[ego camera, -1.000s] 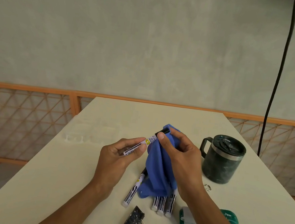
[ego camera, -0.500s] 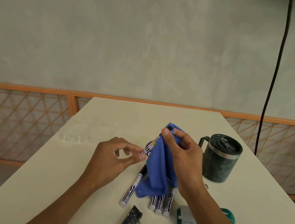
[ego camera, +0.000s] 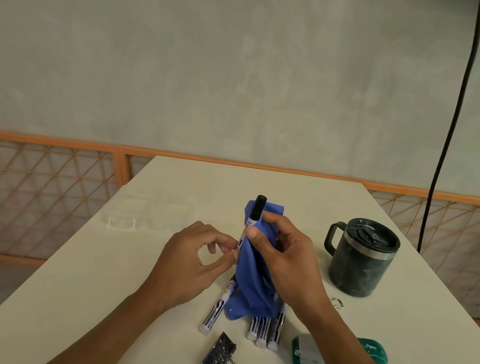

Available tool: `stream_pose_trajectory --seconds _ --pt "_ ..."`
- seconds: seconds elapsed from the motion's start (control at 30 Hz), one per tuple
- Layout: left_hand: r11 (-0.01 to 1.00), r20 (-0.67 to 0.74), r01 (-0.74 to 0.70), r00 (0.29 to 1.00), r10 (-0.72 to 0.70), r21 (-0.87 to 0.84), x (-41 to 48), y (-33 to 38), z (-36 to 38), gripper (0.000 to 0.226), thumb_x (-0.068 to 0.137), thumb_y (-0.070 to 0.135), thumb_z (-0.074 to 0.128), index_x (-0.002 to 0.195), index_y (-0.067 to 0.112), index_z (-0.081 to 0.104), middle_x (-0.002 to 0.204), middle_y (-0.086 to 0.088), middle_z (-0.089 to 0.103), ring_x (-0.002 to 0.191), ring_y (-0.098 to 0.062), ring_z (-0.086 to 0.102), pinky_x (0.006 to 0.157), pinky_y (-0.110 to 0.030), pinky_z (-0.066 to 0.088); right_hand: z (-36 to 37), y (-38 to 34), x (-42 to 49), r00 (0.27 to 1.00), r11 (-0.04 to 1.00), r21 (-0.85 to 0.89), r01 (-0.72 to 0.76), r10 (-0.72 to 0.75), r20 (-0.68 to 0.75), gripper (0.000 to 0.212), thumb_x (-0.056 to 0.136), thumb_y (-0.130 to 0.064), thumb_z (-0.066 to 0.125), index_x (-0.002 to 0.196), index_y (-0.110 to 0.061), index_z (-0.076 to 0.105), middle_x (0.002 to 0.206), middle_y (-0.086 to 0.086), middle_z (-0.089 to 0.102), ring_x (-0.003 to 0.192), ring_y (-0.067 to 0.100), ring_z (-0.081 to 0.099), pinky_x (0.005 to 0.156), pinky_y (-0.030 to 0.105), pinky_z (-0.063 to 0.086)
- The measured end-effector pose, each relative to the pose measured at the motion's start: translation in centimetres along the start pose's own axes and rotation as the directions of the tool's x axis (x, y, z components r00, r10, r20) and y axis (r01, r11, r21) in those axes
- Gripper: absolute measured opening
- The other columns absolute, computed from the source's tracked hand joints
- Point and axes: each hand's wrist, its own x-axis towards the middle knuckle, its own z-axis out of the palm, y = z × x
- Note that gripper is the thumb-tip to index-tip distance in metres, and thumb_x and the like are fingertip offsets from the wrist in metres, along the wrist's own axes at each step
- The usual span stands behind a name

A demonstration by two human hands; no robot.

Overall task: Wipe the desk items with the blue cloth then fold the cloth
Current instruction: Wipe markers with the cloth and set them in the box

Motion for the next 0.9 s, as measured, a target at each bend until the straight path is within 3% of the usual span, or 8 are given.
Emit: stream_pose_trajectory --seconds 0.1,0.17,0.27,0.33,0.47,0.53,0.67,0.9 --pt "0.999 0.027 -0.021 0.999 0.02 0.024 0.0 -0.2 0.0 0.009 0.094 0.038 0.079 0.103 0.037 0.08 0.094 0.016 0.073 0.088 -0.017 0.062 0.077 -0.014 0.039 0.1 0.4 0.1 0.999 1.0 -0.03 -0.009 0.008 -0.031 0.037 0.09 -0.052 0.075 0.123 -0.035 0.069 0.114 -0.011 0.076 0.1 0.01 0.075 0.092 0.035 0.064" --pt "0.998 0.062 -0.031 0.998 0.027 0.055 0.2 -0.4 -0.2 0.011 0.097 0.044 0.077 0.107 0.04 0.08 0.097 0.017 0.074 0.091 -0.016 0.063 0.078 -0.017 0.041 0.0 0.8 0.2 0.999 0.994 -0.111 0.003 -0.008 -0.041 0.035 0.095 -0.057 0.07 0.122 -0.036 0.065 0.112 -0.012 0.074 0.099 0.011 0.074 0.091 0.037 0.062" --pt "0.997 0.046 0.006 0.999 -0.009 0.079 0.4 -0.3 -1.3 0.009 0.097 0.044 0.077 0.106 0.042 0.08 0.101 0.018 0.075 0.093 -0.016 0.065 0.078 -0.023 0.045 -0.2 0.8 0.2 0.995 0.951 -0.3 0.077 -0.094 -0.041 0.017 0.101 -0.057 0.062 0.112 -0.045 0.057 0.105 -0.018 0.068 0.094 0.004 0.066 0.08 0.017 0.052" --pt "0.997 -0.046 0.072 0.996 -0.072 -0.014 0.7 -0.1 -2.2 0.006 0.098 0.04 0.077 0.101 0.038 0.081 0.1 0.014 0.077 0.09 -0.019 0.066 0.073 -0.028 0.047 -0.4 0.8 0.1 0.987 0.889 -0.433 0.145 -0.162 -0.002 0.011 0.105 -0.054 0.058 0.108 -0.045 0.054 0.103 -0.019 0.063 0.092 0.004 0.061 0.073 0.012 0.045" --pt "0.974 -0.16 0.105 0.977 -0.138 -0.201 0.7 1.4 -2.8 0.019 0.095 0.046 0.073 0.106 0.032 0.081 0.099 0.007 0.078 0.091 -0.021 0.065 0.077 -0.032 0.046 0.1 1.8 0.0 0.957 0.74 -0.611 0.283 -0.261 0.127 0.025 0.107 -0.05 0.057 0.121 -0.029 0.064 0.108 -0.013 0.061 0.088 0.007 0.053 0.076 0.022 0.038" --pt "0.972 -0.171 0.087 0.977 -0.126 -0.217 0.5 1.6 -2.8 0.022 0.094 0.048 0.074 0.104 0.029 0.08 0.099 0.005 0.077 0.09 -0.023 0.064 0.077 -0.031 0.045 0.5 2.2 -0.1 0.937 0.686 -0.643 0.34 -0.305 0.171 0.028 0.105 -0.052 0.06 0.118 -0.027 0.066 0.104 -0.015 0.056 0.087 0.006 0.047 0.079 0.018 0.033" --pt "0.966 -0.129 0.098 0.983 -0.132 -0.238 0.4 1.6 -2.7 0.03 0.094 0.056 0.077 0.098 0.026 0.078 0.098 0.006 0.076 0.087 -0.022 0.061 0.077 -0.028 0.044 0.6 2.6 -0.1 0.919 0.675 -0.635 0.375 -0.358 0.163 0.026 0.1 -0.051 0.068 0.109 -0.027 0.067 0.098 -0.015 0.053 0.084 0.005 0.041 0.081 0.017 0.032" --pt "0.973 -0.126 0.107 0.983 -0.135 -0.204 0.2 2.1 -2.0 0.011 0.09 0.036 0.084 0.096 0.028 0.082 0.092 0.01 0.076 0.083 -0.019 0.061 0.077 -0.012 0.041 1.1 2.9 -0.2 0.882 0.599 -0.676 0.429 -0.44 0.169 0.024 0.101 -0.049 0.066 0.108 -0.026 0.067 0.093 -0.018 0.041 0.082 0.008 0.038 0.078 0.026 0.032"
